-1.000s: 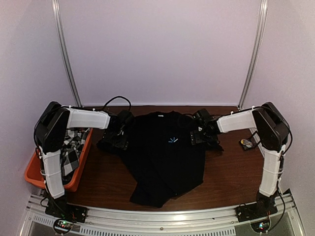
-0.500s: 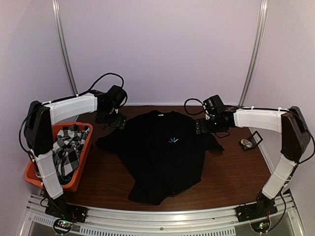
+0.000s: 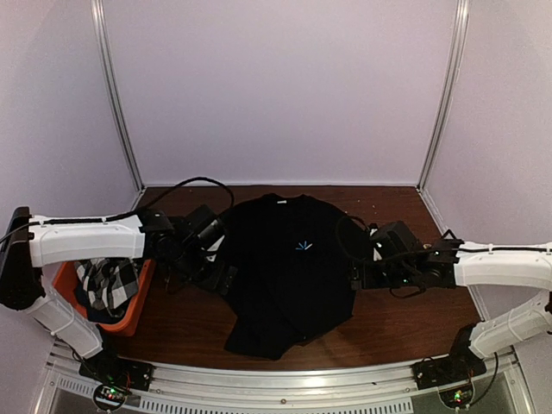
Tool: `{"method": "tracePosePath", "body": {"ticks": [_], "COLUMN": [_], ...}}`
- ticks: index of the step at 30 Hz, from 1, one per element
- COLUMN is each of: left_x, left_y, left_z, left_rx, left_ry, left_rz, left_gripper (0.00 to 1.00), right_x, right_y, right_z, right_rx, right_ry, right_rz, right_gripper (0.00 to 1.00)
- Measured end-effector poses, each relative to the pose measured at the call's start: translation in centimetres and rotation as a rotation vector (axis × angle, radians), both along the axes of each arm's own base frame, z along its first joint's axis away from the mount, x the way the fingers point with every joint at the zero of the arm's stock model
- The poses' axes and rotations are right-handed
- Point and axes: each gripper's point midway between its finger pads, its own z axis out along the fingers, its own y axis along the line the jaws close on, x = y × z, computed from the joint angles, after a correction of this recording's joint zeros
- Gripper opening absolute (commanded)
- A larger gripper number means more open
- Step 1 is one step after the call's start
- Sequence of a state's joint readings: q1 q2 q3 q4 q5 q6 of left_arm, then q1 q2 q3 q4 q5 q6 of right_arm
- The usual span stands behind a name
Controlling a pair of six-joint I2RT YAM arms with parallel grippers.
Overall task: Pin the brooch onto the clothing
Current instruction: Smooth out the flattened clothing at the center of the board.
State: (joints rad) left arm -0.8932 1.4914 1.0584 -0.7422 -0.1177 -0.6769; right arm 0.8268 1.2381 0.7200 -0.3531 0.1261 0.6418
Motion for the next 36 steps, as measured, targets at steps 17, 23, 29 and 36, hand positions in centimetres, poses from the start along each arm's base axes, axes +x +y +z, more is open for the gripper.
{"method": "tracePosePath", "body": {"ticks": [17, 23, 29, 36], "left_x": [-4.6, -4.7, -4.6, -3.8], "left_y": [-5.8, -6.4, -6.6, -7.6], "left_z": [-5.3, -5.4, -7.5, -7.8], "left_rx": [-0.145, -0.172, -0.135, -0.138], "left_ry": [0.26, 0.27, 0.299, 0.29], "left_rz": [-0.06, -0.064, -0.057, -0.057], "left_gripper": [0.98, 0.96, 0.92, 0.66], "right_x": [-3.6, -3.5, -3.3, -3.2], "right_y": [-0.2, 0.1, 0.3, 0.3], "right_z": [-6.4, -6.5, -6.2, -5.9], "right_rx": [0.116, 0.148, 0.161, 0.168], "right_ry": [0.139, 0.135, 0.128, 0.118], "right_rz": [-0.177, -0.192, -0.192, -0.194], "right_gripper": [0.9, 0.9, 0.9, 0.91]}}
